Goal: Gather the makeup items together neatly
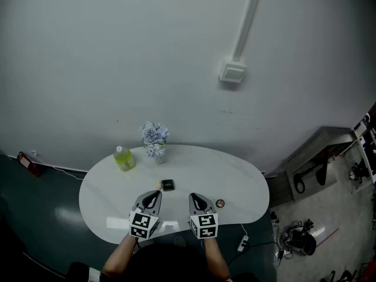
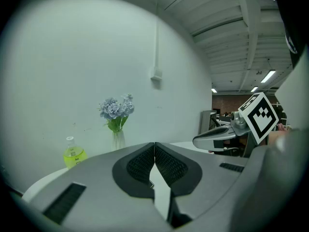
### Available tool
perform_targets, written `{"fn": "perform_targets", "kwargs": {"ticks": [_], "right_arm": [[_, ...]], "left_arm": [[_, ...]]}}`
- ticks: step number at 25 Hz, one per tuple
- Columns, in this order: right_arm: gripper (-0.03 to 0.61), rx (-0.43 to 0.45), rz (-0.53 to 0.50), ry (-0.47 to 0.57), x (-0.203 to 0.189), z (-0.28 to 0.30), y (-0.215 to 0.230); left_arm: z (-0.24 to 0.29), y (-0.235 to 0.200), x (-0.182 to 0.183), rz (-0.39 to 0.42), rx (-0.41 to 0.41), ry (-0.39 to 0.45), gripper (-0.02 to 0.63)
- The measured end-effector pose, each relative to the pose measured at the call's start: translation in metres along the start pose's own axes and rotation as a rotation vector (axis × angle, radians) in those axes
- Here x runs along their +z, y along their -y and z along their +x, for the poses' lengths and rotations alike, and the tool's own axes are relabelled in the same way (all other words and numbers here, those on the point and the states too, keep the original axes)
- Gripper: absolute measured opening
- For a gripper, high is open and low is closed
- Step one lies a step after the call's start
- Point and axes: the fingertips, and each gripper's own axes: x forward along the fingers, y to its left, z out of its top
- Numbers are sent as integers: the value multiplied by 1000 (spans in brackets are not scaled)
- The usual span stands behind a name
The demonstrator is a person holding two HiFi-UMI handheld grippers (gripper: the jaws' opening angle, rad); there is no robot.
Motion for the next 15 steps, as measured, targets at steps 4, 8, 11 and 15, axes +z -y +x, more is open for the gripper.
{"fn": "perform_targets", "kwargs": {"ticks": [4,8,11,15], "right_arm": [[38,37,-12,-20,-2,14,-13],[38,72,-22,-43,-3,30,-26],[38,101,-28,-65,-8,43,-36],[38,138,-45,-95,-14,62,-51]], "left_arm": [[-8,-16,-10,-21,41,-17,20],[-16,-34,-21,-41,86,-31,20],[-21,-48,-29,-57,116,-42,20],[-26,-67,-41,-75,151,-58,20]]}}
